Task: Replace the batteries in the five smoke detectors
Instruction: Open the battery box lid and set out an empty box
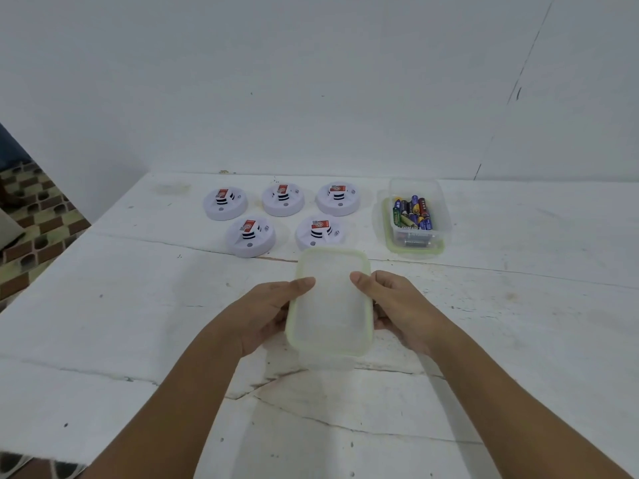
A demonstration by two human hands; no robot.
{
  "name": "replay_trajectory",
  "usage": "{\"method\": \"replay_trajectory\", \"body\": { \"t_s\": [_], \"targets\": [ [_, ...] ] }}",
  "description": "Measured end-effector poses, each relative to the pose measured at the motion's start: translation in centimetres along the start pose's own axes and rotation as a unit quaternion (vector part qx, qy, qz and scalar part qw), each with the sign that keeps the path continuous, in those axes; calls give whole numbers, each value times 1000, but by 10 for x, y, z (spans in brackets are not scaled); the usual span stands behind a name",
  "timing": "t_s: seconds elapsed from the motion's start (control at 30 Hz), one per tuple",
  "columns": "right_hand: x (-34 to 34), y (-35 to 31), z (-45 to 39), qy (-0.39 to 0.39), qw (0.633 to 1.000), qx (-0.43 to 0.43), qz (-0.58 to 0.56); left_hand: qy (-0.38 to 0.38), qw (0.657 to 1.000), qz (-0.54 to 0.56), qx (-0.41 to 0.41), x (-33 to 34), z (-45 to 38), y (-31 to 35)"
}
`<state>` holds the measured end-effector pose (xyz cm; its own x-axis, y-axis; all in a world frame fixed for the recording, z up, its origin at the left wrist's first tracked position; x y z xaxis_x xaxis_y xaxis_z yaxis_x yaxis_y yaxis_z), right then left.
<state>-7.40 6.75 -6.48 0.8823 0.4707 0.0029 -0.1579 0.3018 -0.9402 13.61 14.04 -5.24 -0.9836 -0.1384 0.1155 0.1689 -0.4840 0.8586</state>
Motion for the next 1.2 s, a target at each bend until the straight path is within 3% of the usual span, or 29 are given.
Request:
{"method": "replay_trajectory", "body": {
  "t_s": [0.33, 0.47, 1.2],
  "targets": [
    [1, 1, -2, -6, 1000, -4, 0, -14, 1000, 8, -7, -2, -4, 4],
    [3, -1, -2, 6, 1000, -4, -14, 35, 998, 45, 16, -6, -8, 2],
    [8, -9, 17, 15, 997, 13, -69, 33, 995, 52, 83, 8, -1, 2]
  ]
}}
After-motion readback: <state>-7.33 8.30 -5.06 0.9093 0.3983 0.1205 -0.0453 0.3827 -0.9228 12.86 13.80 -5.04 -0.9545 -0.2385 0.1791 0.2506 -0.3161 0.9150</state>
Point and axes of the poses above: each hand's wrist, its own z-axis away from the middle knuckle, its own x-axis out of the palm, y = z × x, the point moved 3 cm from there along -z, towards the middle knuckle, and after that the axes turned 3 degrees about z, right-handed, at the moved point
